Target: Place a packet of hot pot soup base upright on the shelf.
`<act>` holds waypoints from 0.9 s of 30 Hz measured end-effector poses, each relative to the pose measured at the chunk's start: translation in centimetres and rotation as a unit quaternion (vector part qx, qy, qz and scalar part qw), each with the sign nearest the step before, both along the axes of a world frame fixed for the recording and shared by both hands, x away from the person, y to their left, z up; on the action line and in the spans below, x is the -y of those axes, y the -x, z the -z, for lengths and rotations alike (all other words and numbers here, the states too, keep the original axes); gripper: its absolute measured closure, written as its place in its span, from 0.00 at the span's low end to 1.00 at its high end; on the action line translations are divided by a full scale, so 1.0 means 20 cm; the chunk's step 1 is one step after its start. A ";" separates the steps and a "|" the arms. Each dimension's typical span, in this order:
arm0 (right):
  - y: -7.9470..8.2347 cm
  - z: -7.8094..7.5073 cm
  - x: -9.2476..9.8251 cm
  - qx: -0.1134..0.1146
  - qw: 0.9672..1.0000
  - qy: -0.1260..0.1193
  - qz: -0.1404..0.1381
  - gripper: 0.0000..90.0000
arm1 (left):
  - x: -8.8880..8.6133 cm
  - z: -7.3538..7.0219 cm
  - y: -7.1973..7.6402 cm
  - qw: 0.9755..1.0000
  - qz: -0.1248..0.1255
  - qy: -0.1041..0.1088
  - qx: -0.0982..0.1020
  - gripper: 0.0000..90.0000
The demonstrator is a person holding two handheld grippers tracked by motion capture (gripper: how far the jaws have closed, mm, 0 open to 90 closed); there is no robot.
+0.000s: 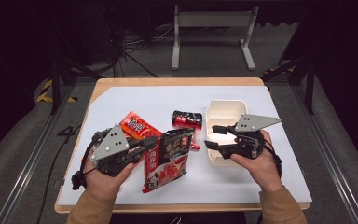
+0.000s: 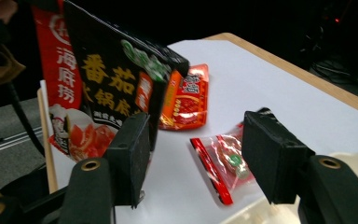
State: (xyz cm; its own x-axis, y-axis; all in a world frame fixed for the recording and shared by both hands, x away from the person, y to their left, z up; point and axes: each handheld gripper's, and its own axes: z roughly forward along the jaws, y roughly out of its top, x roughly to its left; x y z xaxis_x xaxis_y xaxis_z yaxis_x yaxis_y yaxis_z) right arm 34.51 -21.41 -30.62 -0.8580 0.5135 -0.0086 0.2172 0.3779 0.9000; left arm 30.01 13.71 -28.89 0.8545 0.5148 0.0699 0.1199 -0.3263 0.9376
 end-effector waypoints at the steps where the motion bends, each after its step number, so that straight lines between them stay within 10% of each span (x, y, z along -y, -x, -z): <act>1: 0.00 0.00 -0.01 0.000 1.000 -0.004 -0.005 0.46 | 0.01 0.00 0.00 1.000 0.003 0.000 -0.001 1.00; 27: -0.07 0.12 -0.22 -0.033 0.994 -0.042 -0.100 0.45 | 0.09 0.00 0.01 0.998 0.060 0.005 0.006 1.00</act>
